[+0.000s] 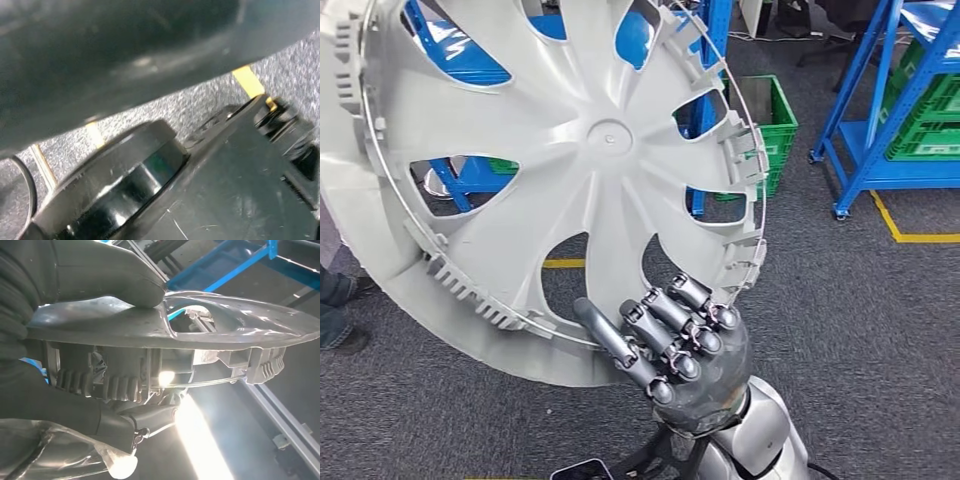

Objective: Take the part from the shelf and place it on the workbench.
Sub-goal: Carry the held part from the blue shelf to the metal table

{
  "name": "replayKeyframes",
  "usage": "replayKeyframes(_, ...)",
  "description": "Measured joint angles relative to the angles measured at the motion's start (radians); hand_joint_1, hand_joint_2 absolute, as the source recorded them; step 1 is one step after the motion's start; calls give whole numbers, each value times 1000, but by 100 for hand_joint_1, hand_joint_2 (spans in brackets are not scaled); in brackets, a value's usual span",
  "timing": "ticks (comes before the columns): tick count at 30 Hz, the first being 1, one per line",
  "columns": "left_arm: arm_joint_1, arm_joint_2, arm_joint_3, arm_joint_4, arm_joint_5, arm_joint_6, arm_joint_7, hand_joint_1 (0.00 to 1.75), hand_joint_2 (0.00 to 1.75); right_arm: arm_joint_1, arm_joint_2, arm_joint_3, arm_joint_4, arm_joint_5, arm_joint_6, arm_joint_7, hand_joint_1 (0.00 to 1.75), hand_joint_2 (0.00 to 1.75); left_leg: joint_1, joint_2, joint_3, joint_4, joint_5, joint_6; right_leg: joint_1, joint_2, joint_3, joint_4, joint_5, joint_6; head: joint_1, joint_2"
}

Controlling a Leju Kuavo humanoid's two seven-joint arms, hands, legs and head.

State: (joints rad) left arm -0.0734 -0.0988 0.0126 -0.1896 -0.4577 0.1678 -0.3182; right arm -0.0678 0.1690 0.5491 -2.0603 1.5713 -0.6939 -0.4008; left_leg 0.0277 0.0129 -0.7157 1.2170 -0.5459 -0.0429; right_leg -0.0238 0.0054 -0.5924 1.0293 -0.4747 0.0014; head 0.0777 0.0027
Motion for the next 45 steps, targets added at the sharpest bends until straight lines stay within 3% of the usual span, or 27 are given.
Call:
replayKeyframes(1,0,0,0,0,0,0,0,0,0,0,0,0,0,0,0,0,175,175,-1,-4,-11,61,-37,2,3,3,-14,1,10,-1,-1,0)
replayKeyframes(2,0,-1,0,0,0,0,0,0,0,1,0,-1,0,0,0,0,175,175,-2,-6,-6,92,-56,5,6,6,-27,1,20,-1,-1,0)
replayKeyframes(3,0,-1,0,0,0,0,0,0,0,1,0,-1,0,0,0,0,175,175,-3,-6,19,81,-58,10,9,9,-39,1,29,-1,-1,0)
replayKeyframes(6,-4,0,0,0,0,0,0,0,0,1,0,-2,0,0,0,0,175,175,-12,-16,176,-121,-14,33,14,18,-66,1,57,6,-1,0)
replayKeyframes(7,-6,0,0,0,0,0,0,0,0,0,1,-2,0,0,0,0,175,175,-16,-19,210,-176,-5,38,14,19,-70,0,65,10,-1,0)
replayKeyframes(8,-7,0,0,0,0,0,0,0,0,0,1,-2,0,0,0,0,175,175,-21,-21,224,-203,0,41,14,20,-73,-1,73,16,0,0)
replayKeyframes(11,-6,-1,0,0,-1,0,0,0,0,1,1,-3,0,0,0,-1,175,175,-26,-15,209,-214,29,54,10,21,-80,-13,95,35,1,0)
replayKeyframes(12,-5,-2,0,0,0,0,1,0,0,0,1,-3,0,0,0,-1,175,175,-24,-11,201,-219,41,61,10,19,-89,-5,80,39,2,0)
replayKeyframes(14,-6,-2,0,0,0,0,1,0,0,0,1,-3,0,0,0,-2,175,175,-21,-3,179,-226,65,73,9,10,-120,73,-2,44,6,0)
replayKeyframes(16,-5,-3,0,0,0,-1,1,0,0,1,1,-3,0,0,0,-2,175,175,-22,2,154,-226,83,77,9,5,-150,206,-88,49,8,0)
replayKeyframes(17,-4,-3,0,0,0,-2,1,0,0,1,1,-3,0,0,0,-2,175,175,-23,6,143,-226,92,77,9,4,-153,254,-102,51,8,0)
replayKeyframes(18,-3,-4,0,0,0,-3,1,0,0,2,1,-3,0,0,0,-2,175,175,-24,9,132,-226,100,76,9,4,-140,271,-96,51,8,0)
replayKeyframes(19,-3,-4,0,0,0,-3,1,0,0,2,1,-3,0,0,0,-2,175,175,-24,11,123,-225,108,74,10,2,-108,248,-76,50,8,0)
replayKeyframes(21,-3,-6,0,0,0,-3,1,0,0,1,1,-3,0,0,0,-4,175,175,-26,13,111,-224,120,68,13,-7,8,108,-46,41,8,0)
replayKeyframes(23,-3,-8,0,0,1,-3,0,0,0,-1,1,-3,0,0,0,-9,175,175,-28,15,105,-222,132,58,19,-19,101,-24,-55,32,7,0)
replayKeyframes(24,-4,-8,0,0,1,-3,0,0,0,-1,1,-3,0,0,0,-12,175,175,-29,16,104,-220,134,54,20,-22,117,-55,-65,30,7,0)
replayKeyframes(28,-3,-8,0,0,4,-3,-1,0,0,0,1,-3,0,0,0,-19,175,175,-30,17,102,-218,103,70,21,-21,108,-66,-63,26,3,0)
replayKeyframes(32,-2,-7,0,0,9,-3,0,0,0,0,1,-3,0,0,0,-21,175,175,-29,15,98,-228,159,55,24,-21,98,-59,-54,19,3,0)
replayKeyframes(45,-1,-6,0,0,10,-3,4,0,0,0,1,-3,0,0,0,-21,175,175,-29,14,92,-230,160,49,24,-22,91,-56,-53,16,4,0)
